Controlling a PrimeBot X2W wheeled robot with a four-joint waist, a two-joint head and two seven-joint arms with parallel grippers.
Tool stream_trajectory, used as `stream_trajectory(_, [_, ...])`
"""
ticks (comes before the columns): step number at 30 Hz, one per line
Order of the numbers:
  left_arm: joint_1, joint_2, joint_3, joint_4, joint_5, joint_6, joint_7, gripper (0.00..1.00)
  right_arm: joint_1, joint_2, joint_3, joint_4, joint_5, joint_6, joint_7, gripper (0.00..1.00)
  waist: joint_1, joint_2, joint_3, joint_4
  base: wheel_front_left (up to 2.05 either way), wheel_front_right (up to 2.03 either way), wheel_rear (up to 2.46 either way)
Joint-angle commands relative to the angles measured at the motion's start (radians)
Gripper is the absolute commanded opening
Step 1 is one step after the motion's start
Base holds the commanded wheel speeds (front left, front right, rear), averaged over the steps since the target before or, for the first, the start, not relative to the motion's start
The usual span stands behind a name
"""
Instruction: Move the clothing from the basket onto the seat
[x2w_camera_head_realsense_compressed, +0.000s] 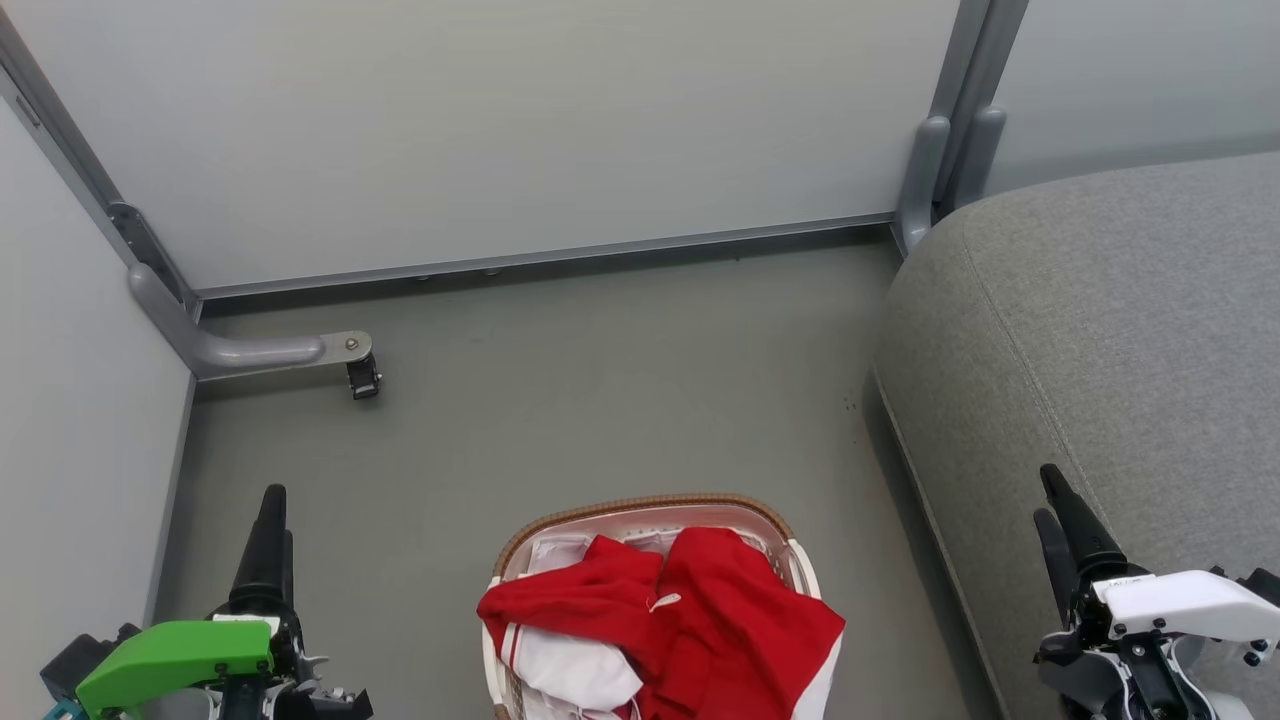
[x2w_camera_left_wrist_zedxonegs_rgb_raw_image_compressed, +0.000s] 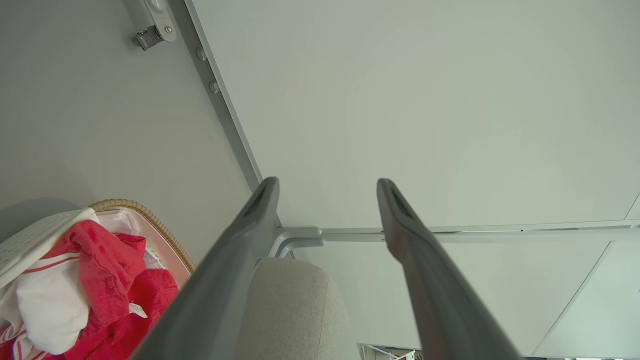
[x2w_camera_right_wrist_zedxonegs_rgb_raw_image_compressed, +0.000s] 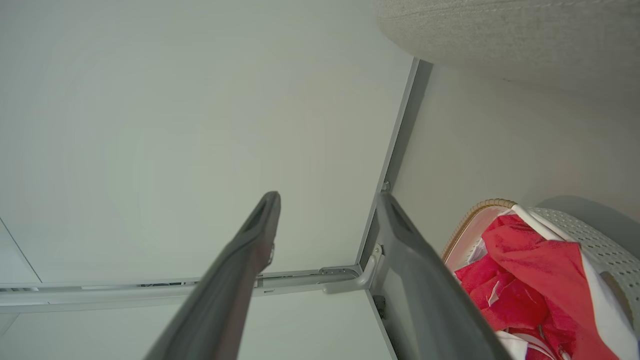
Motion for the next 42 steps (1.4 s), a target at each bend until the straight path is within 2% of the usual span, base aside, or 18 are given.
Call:
stream_trajectory(1, [-0.023, 0.008, 0.003, -0.016, 0.055, -0.001, -0.011, 1.0, -0.029, -0.017, 0.006, -0.022, -0.034, 0.0, -0.014, 1.0, 0.0, 0.0, 0.001, 0.0, 0.0, 0.0, 0.0])
stream_trajectory(21, [-0.005, 0.006, -0.038, -0.022, 0.49, 0.011, -0.094, 1.0, -0.046, -0.054, 0.08, -0.029, -0.408, 0.0, -0.096, 1.0, 0.0, 0.0, 0.006, -0.003, 0.0, 0.0, 0.0])
stream_trajectory(42, [0.025, 0.009, -0.092, -0.014, 0.784, 0.044, -0.163, 1.0, -0.044, -0.082, 0.148, -0.008, -0.69, 0.0, -0.167, 1.0, 0.0, 0.0, 0.008, -0.003, 0.0, 0.0, 0.0])
